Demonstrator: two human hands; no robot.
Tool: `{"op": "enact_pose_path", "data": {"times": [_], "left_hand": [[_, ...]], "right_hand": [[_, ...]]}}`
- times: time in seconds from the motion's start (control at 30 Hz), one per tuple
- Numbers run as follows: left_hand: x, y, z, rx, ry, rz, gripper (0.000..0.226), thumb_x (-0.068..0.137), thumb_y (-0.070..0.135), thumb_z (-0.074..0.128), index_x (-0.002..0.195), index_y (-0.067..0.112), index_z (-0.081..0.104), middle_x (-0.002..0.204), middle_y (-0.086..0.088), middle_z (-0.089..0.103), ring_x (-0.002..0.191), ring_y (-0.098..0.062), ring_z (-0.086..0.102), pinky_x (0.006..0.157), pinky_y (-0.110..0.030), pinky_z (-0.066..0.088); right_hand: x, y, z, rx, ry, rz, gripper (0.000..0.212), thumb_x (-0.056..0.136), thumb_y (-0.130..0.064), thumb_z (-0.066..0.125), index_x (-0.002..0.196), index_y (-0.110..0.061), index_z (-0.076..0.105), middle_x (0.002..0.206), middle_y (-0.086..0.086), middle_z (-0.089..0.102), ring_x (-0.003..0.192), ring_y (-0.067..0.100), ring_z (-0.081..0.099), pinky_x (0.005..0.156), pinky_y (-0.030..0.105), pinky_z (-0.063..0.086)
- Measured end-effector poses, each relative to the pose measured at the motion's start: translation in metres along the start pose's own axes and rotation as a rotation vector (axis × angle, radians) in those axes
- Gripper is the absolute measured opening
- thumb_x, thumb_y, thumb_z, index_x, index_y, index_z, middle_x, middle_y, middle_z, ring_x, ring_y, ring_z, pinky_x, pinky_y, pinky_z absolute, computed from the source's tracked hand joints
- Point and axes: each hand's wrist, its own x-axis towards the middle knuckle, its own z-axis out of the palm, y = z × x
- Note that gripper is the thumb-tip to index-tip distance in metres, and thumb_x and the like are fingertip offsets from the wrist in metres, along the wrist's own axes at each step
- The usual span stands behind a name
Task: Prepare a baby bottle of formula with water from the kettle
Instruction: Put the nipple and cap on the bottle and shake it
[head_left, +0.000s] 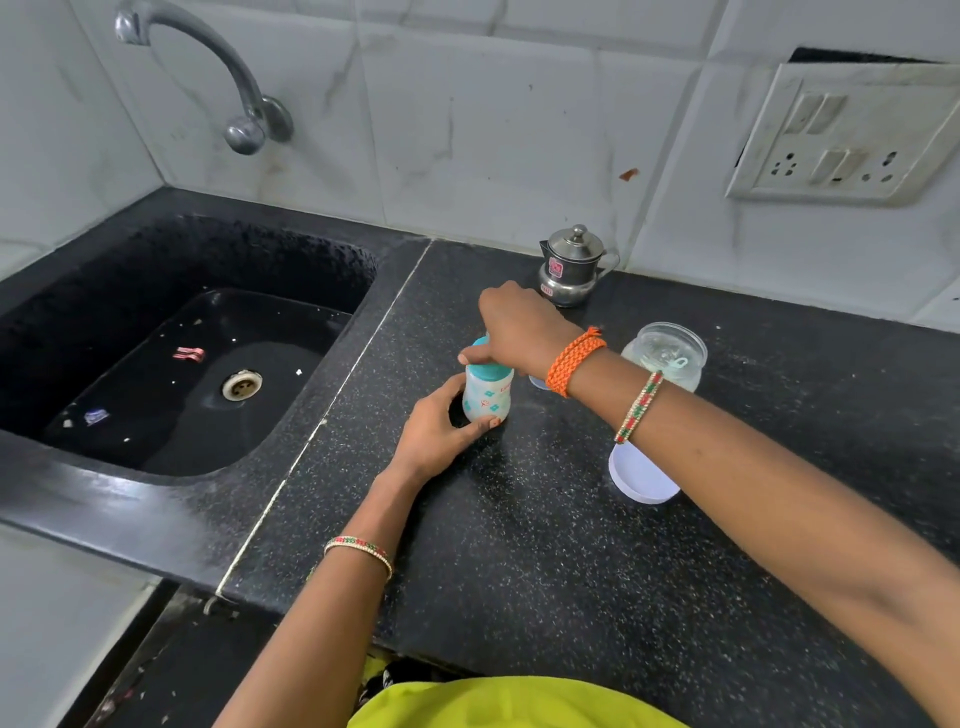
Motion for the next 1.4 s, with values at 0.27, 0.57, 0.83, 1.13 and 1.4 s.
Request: {"op": "enact_pose_path", "data": {"times": [0.27,0.57,0.83,1.13,1.4], "left_hand": [[-0.001,0.001,0.0,0.007,0.018,0.008,0.059,0.071,0.044,0.07,0.125,0.038,0.048,0.106,0.038,0.054,0.1,0.018,0.052,0.083,-0.013,0.042],[0.002,0.001,-0.003,-0.034,-0.035,-0.004,0.055,0.078,0.026,0.074,0.128,0.031,0.05,0.11,0.035,0.052,0.101,0.026,0.048,0.08,-0.001,0.037],[0.003,0.004,-0.004,-0.016,-0.08,-0.018,0.053,0.082,0.022,0.071,0.129,0.026,0.049,0.114,0.027,0.053,0.097,0.023,0.048,0.079,0.004,0.033],[0.001,0.008,-0.003,-0.008,-0.07,-0.01,0.055,0.082,0.022,0.071,0.132,0.021,0.048,0.121,0.017,0.055,0.111,0.0,0.051,0.093,-0.018,0.038],[0.001,0.009,-0.002,-0.019,-0.05,-0.002,0.053,0.081,0.021,0.072,0.129,0.022,0.05,0.121,0.012,0.059,0.11,-0.001,0.054,0.093,-0.022,0.04]], "right_hand": [[0.0,0.009,0.002,-0.063,-0.174,-0.098,0.065,0.072,-0.043,0.077,0.121,-0.013,0.045,0.121,0.011,0.052,0.107,0.031,0.055,0.073,0.035,0.038],[0.005,0.018,-0.007,-0.038,-0.212,-0.36,0.038,0.076,0.008,0.061,0.104,-0.018,0.061,0.112,0.006,0.057,0.097,0.022,0.054,0.072,0.034,0.048],[0.013,0.016,-0.01,-0.103,-0.251,-0.371,0.04,0.073,0.003,0.069,0.108,-0.016,0.062,0.118,0.008,0.054,0.101,0.026,0.058,0.076,0.035,0.054],[0.01,0.017,-0.01,-0.217,-0.184,-0.184,0.069,0.079,-0.074,0.044,0.098,-0.008,0.053,0.096,0.011,0.057,0.088,0.029,0.056,0.074,0.04,0.049],[-0.002,0.019,-0.005,-0.137,-0.204,-0.353,0.048,0.088,-0.025,0.061,0.13,-0.013,0.04,0.116,0.015,0.055,0.096,0.028,0.057,0.073,0.037,0.046]]}}
